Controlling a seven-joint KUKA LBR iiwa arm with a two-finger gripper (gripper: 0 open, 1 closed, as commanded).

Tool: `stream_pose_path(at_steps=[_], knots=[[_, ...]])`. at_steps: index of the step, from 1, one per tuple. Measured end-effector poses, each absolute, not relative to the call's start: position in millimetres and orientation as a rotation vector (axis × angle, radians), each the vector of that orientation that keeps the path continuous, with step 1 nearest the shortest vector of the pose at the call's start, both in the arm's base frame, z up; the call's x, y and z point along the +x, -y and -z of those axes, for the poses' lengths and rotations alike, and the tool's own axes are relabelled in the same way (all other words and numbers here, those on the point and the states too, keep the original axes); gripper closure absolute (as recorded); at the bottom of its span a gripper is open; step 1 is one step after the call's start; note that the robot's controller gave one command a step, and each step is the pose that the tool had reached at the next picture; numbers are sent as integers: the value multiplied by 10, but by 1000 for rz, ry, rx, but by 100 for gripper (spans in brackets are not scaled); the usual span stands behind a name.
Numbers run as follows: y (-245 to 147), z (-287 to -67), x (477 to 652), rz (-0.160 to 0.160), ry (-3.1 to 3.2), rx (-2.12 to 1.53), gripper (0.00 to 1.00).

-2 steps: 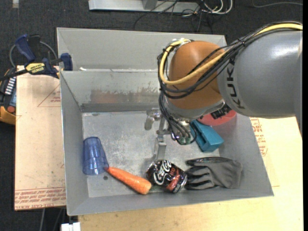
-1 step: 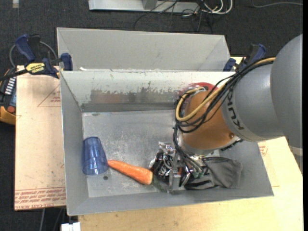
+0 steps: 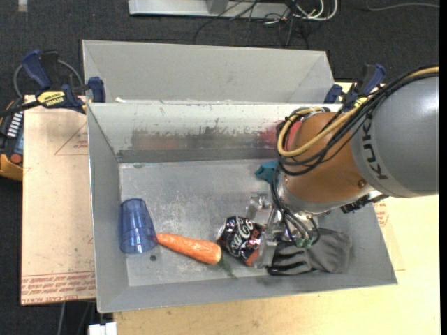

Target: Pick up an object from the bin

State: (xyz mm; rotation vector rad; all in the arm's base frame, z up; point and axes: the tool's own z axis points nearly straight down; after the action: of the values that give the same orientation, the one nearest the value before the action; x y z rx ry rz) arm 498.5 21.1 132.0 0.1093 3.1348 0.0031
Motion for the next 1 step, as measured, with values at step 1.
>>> stream_pose_path(at_steps=[1], knots=[[-353, -636, 5050, -2, -3153, -78, 0]])
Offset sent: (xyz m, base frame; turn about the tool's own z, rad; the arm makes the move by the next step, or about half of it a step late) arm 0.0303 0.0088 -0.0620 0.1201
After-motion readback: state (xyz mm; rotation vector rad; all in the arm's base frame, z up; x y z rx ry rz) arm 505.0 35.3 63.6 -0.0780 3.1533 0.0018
